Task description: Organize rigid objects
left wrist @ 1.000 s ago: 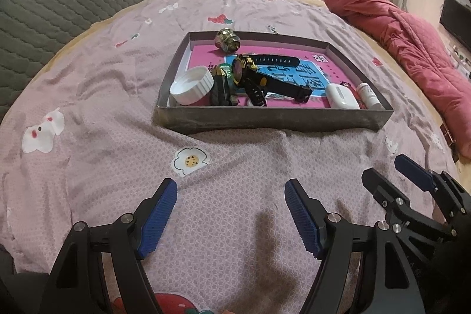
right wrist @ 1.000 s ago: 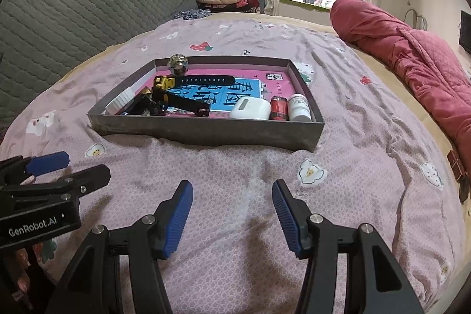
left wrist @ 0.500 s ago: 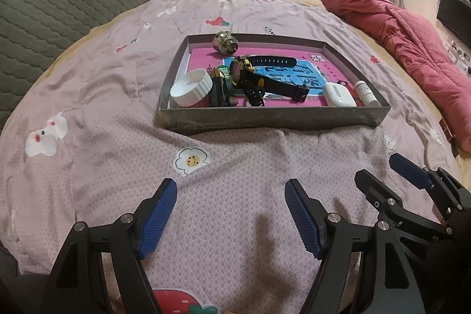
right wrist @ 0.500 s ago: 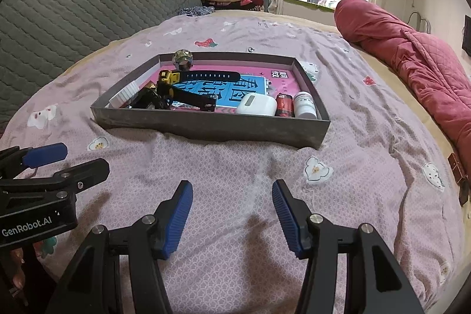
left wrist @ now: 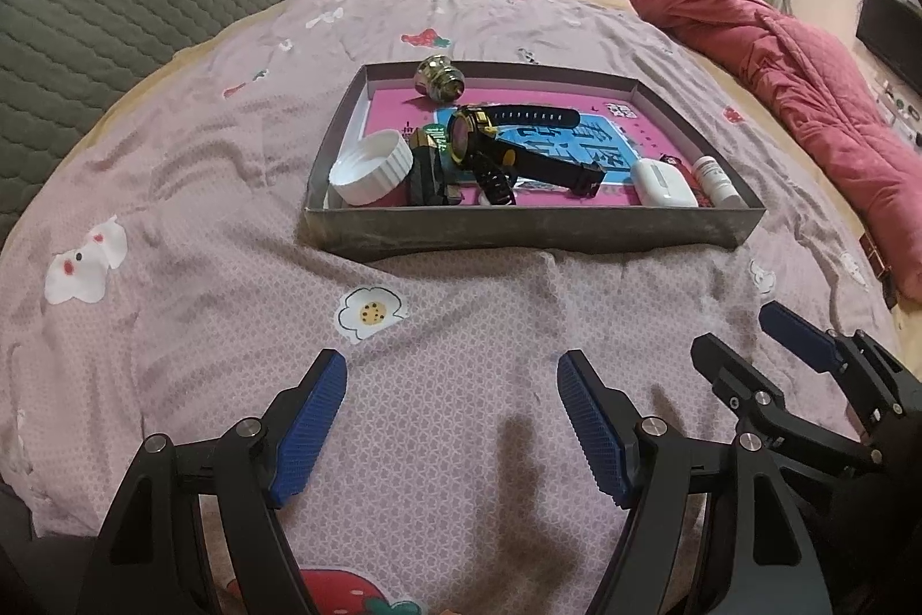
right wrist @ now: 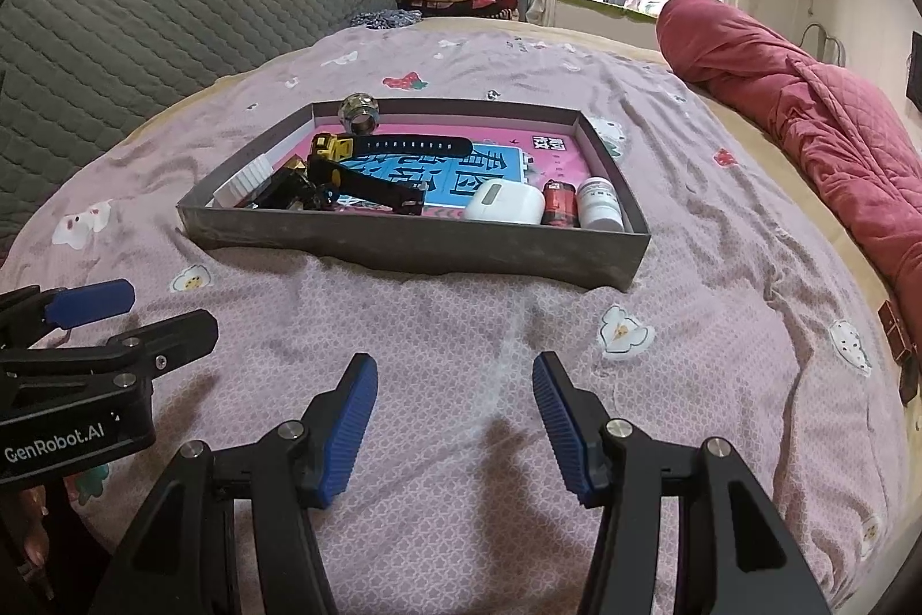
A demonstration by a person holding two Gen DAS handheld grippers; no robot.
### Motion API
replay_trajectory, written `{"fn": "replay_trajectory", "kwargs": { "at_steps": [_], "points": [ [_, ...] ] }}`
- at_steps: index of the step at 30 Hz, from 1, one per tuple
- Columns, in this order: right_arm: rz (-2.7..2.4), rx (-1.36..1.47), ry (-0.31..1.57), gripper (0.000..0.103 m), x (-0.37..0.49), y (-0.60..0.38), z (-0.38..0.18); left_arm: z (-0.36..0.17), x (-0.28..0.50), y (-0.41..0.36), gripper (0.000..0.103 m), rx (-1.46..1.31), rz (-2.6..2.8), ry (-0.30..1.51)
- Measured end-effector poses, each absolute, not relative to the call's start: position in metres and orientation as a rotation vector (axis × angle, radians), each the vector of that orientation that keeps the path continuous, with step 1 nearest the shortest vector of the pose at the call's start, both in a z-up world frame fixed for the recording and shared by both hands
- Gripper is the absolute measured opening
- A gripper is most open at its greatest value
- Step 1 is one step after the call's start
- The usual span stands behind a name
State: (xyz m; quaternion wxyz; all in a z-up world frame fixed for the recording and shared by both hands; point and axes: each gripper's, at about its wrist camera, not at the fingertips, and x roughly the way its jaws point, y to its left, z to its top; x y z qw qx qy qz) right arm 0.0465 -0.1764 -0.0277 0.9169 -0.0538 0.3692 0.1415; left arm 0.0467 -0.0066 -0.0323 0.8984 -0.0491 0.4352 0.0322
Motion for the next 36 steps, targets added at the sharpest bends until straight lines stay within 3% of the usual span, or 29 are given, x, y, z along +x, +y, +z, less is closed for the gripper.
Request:
{"fn": "replay_trajectory", "kwargs": {
  "at_steps": [36],
  "points": [
    [0.281, -0.102, 0.753, 0.056, 0.0483, -0.1803, -0.0253, -0.0350, 0.0480, -0.0095, 0.077, -0.101, 0.066, 0.905]
  ]
}}
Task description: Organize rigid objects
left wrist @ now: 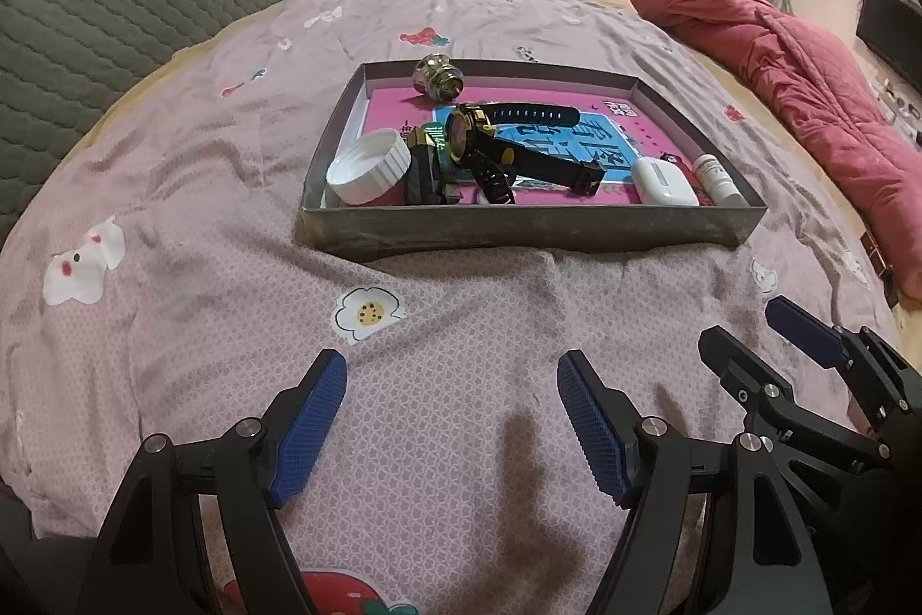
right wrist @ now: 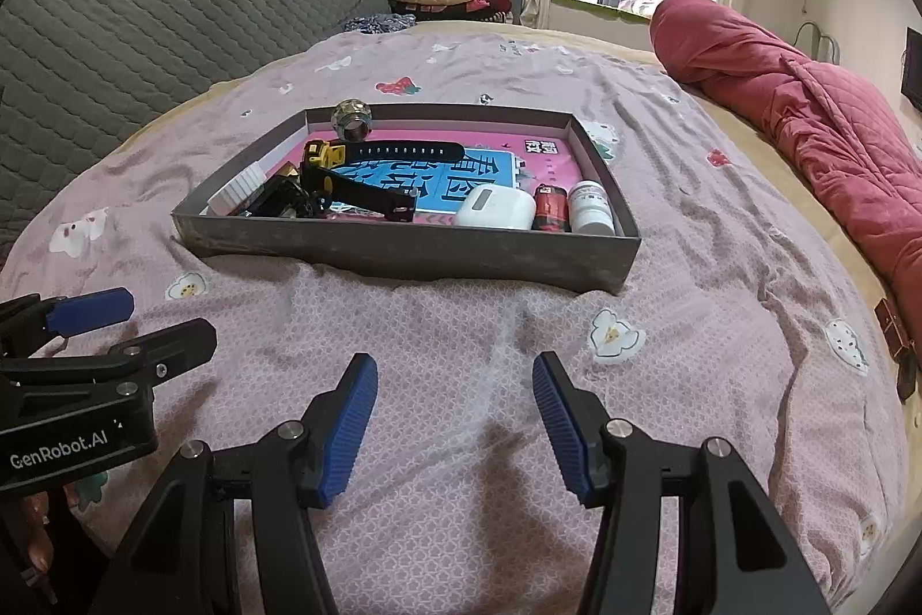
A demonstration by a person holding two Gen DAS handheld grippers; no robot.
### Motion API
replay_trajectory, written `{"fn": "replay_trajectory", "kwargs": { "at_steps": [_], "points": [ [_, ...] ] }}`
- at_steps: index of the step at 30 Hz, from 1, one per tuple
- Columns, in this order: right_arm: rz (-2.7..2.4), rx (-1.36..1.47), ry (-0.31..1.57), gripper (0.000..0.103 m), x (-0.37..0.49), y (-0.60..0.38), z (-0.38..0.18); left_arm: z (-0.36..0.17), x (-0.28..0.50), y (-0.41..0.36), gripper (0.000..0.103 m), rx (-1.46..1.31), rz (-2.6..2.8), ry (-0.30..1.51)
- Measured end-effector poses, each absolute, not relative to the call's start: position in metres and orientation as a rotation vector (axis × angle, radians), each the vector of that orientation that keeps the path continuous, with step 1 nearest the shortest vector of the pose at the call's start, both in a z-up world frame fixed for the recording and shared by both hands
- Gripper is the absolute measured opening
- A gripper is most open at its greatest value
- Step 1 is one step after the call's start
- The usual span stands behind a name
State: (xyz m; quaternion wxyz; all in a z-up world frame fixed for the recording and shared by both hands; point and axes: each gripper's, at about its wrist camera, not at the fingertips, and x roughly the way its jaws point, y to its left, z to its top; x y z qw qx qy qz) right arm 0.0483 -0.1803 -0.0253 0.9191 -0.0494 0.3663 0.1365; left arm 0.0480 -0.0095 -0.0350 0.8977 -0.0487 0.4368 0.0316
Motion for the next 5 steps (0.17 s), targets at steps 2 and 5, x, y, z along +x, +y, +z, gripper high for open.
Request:
{"fn": "replay_trajectory", "kwargs": {
  "at_steps": [2, 5],
  "points": [
    [0.280, -0.102, 0.754, 0.056, 0.0487, -0.1802, -0.0256, -0.0354, 0.0475, -0.0111, 0.077, -0.097, 0.059, 0.904],
    [0.278, -0.100, 0.754, 0.056, 0.0489, -0.1809, -0.0265, -0.0358, 0.0473, -0.0121, 0.077, -0.098, 0.049, 0.906]
  ]
}}
